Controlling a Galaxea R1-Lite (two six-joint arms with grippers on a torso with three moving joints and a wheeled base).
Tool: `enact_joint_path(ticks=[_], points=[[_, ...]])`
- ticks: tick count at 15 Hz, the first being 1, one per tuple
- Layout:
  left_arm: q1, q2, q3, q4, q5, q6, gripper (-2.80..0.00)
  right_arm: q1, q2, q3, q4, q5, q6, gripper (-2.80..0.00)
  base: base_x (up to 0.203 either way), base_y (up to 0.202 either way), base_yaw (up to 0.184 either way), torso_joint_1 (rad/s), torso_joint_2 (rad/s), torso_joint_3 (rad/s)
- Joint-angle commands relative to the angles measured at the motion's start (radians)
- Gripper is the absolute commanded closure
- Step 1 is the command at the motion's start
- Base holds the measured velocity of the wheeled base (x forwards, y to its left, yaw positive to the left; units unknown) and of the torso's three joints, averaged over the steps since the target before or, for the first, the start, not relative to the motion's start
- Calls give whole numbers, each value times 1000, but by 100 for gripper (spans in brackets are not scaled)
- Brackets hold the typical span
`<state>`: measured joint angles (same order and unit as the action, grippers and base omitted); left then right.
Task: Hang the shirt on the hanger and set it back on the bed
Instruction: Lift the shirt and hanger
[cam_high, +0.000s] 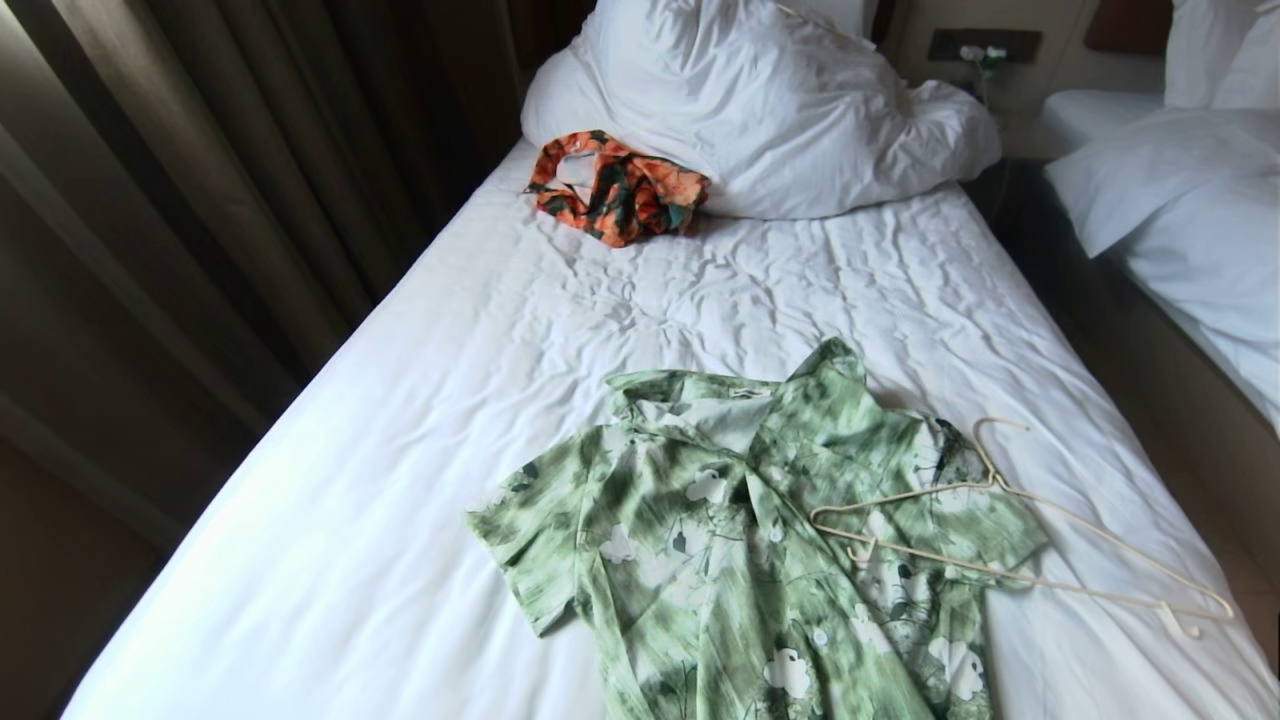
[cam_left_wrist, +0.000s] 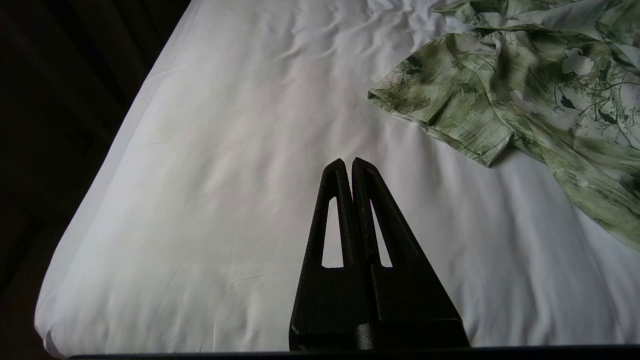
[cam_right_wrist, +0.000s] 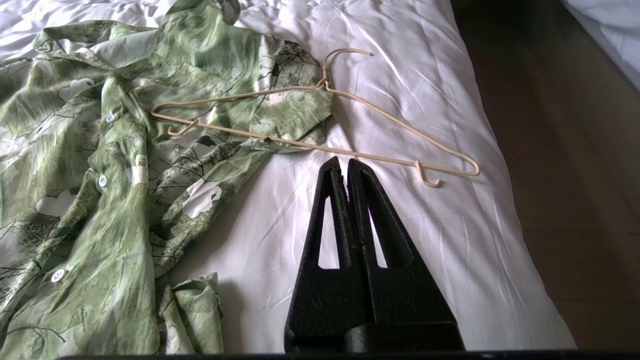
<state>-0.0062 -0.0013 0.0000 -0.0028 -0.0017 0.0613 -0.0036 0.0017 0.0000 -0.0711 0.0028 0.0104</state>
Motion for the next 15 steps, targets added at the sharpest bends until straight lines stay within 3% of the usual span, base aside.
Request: enact_joint_path(ticks=[1, 9, 15], points=[[0, 1, 2, 0, 0, 0, 0, 0, 0, 25, -1, 0, 0, 0, 0, 0, 0, 0, 0, 0], [0, 1, 2, 0, 0, 0, 0, 0, 2, 14, 16, -1, -11, 0, 0, 0, 0, 0, 0, 0], [0, 1, 2, 0, 0, 0, 0, 1, 158, -274, 109, 0, -11, 0, 0, 0, 0, 0, 0, 0]])
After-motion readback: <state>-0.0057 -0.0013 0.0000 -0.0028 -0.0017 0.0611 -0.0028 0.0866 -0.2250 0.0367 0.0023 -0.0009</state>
